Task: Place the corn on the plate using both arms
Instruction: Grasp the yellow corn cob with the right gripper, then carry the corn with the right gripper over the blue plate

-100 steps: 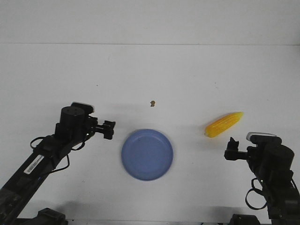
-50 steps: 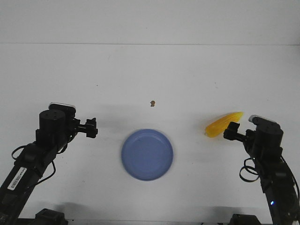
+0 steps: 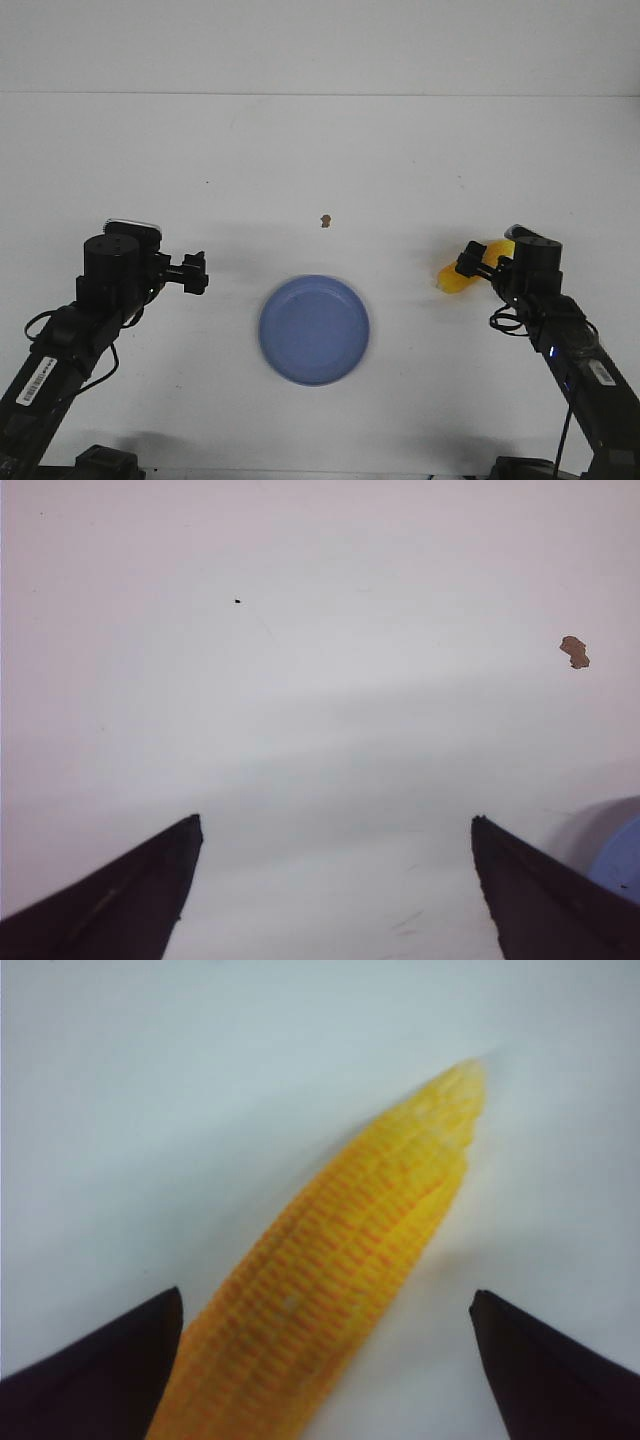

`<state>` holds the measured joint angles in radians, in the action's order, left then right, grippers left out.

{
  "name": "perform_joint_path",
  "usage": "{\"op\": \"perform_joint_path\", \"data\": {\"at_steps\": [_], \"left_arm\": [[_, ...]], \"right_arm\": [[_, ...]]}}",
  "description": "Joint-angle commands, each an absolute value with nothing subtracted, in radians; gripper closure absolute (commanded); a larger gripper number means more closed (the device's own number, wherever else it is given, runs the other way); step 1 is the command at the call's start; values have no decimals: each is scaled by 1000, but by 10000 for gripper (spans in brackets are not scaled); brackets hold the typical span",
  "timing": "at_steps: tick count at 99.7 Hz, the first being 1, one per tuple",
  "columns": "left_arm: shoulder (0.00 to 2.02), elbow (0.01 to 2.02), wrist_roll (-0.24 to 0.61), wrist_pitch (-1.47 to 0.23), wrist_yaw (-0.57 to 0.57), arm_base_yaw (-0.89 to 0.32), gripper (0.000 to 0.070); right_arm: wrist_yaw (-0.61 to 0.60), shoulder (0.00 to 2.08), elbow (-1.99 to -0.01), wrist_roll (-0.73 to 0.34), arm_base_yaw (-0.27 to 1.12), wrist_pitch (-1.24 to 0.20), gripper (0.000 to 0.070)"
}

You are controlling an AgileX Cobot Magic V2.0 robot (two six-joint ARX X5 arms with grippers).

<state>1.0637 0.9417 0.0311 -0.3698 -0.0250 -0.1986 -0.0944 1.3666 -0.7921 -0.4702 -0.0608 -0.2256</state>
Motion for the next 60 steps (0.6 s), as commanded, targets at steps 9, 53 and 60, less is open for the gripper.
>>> {"op": "perform_joint_path", "data": {"at_steps": [9,53,60], "left_arm": [[1072,957,15,-367,-25,-199,151],[1072,957,15,-367,-25,-199,151],[1072,957,15,-366,-25,-199,151]], "right_arm": [[-133,1433,-808,-501,-62,-180,94],[-263,1499,-814,-524,-59,-142,518],[-327,1491,-817,-524,-57,-143,518]]}}
